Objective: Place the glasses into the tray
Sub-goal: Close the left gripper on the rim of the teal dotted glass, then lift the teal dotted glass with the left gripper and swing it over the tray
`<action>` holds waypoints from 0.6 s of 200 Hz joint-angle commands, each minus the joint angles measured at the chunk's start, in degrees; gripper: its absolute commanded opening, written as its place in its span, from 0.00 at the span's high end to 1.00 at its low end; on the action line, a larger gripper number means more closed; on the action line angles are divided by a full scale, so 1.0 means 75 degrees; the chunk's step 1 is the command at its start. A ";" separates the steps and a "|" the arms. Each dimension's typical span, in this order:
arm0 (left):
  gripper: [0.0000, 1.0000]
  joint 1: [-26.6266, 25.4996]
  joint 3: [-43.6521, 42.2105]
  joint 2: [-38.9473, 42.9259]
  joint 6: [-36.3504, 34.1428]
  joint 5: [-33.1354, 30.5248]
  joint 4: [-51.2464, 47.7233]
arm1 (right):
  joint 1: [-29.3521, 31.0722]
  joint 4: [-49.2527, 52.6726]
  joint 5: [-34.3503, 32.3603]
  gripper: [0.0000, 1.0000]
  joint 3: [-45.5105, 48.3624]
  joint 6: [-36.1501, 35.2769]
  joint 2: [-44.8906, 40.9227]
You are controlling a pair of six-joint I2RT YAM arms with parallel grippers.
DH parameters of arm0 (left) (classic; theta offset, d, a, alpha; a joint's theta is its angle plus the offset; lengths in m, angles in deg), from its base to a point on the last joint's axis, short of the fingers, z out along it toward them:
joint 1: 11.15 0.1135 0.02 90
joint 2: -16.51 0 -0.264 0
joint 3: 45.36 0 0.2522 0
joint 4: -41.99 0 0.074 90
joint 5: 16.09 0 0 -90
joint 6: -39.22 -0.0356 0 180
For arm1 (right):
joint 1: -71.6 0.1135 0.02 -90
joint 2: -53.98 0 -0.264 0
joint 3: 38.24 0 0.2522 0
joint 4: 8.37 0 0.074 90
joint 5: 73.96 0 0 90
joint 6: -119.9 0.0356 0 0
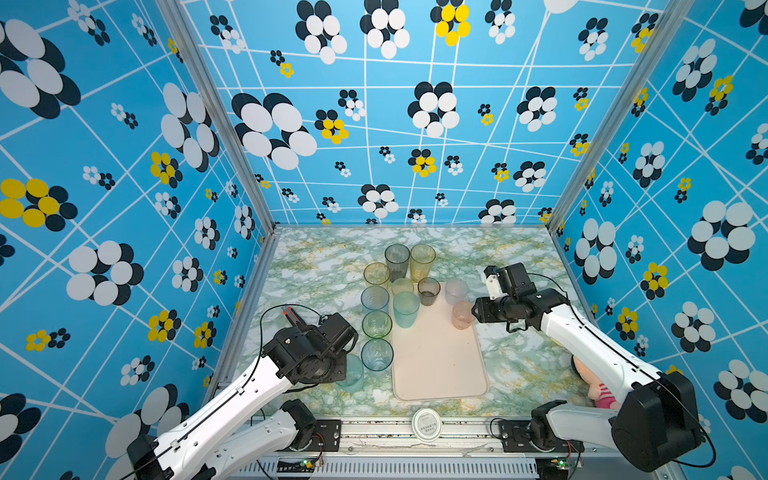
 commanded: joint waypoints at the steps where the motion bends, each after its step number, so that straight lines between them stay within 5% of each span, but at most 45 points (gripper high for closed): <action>1: 1.00 -0.0065 0.0410 0.0187 -0.0101 -0.0135 -0.0819 | -0.0046 0.0115 0.0131 0.50 -0.0109 -0.0121 -0.0084; 65: 1.00 -0.0090 0.1606 0.0602 0.0013 -0.0472 -0.2464 | -0.0046 0.0210 0.0108 0.50 -0.0267 -0.0139 -0.0141; 120: 1.00 -0.0093 0.4723 -0.0957 -0.1425 -0.1321 -0.2758 | -0.0053 0.0591 -0.0074 0.54 -0.0704 -0.0192 -0.0579</action>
